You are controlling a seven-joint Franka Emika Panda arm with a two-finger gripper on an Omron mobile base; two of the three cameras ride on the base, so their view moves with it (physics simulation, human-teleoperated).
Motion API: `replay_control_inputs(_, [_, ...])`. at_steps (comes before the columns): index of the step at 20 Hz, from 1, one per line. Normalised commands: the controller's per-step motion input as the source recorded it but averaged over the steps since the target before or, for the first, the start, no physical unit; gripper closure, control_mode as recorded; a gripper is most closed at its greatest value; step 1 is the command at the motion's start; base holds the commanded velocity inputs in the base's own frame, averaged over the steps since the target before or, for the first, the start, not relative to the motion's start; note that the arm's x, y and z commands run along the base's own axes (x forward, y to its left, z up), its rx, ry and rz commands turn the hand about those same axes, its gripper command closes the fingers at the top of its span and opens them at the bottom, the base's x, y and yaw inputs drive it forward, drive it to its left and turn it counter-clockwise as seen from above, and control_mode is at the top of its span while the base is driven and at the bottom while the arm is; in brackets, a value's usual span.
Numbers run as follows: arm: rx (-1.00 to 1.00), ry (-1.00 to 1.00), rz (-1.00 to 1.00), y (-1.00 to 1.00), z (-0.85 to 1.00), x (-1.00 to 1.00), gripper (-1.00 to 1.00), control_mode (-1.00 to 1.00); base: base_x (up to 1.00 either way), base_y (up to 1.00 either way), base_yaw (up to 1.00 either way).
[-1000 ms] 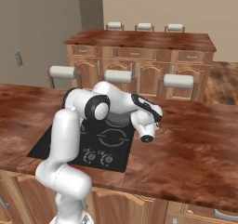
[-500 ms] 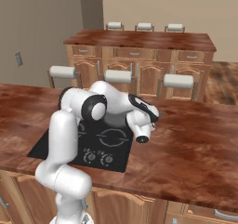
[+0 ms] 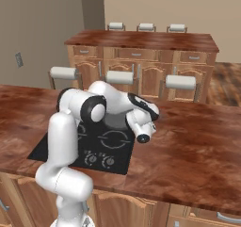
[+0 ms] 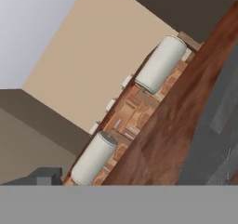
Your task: Pick the pan from the cabinet and place it on the stove. Then turn on the stove burner for the pan.
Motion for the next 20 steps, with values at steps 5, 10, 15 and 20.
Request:
replay_control_inputs(5, [0.0,0.16,-0.02,-0.05,-0.27,0.0,-1.0,-1.0,0.0,0.0,0.0])
replay_control_inputs(10, [0.0,0.1,-0.03,-0.05,-0.36,0.0,-1.0,-1.0,0.0,0.0,0.0])
replay_control_inputs(15, [0.01,0.01,-0.02,-0.13,-0.23,0.0,-1.0,-1.0,0.0,0.0,0.0])
replay_control_inputs(20, [0.04,0.04,-0.02,-0.15,-0.15,-0.09,-1.0,-1.0,0.0,0.0,0.0])
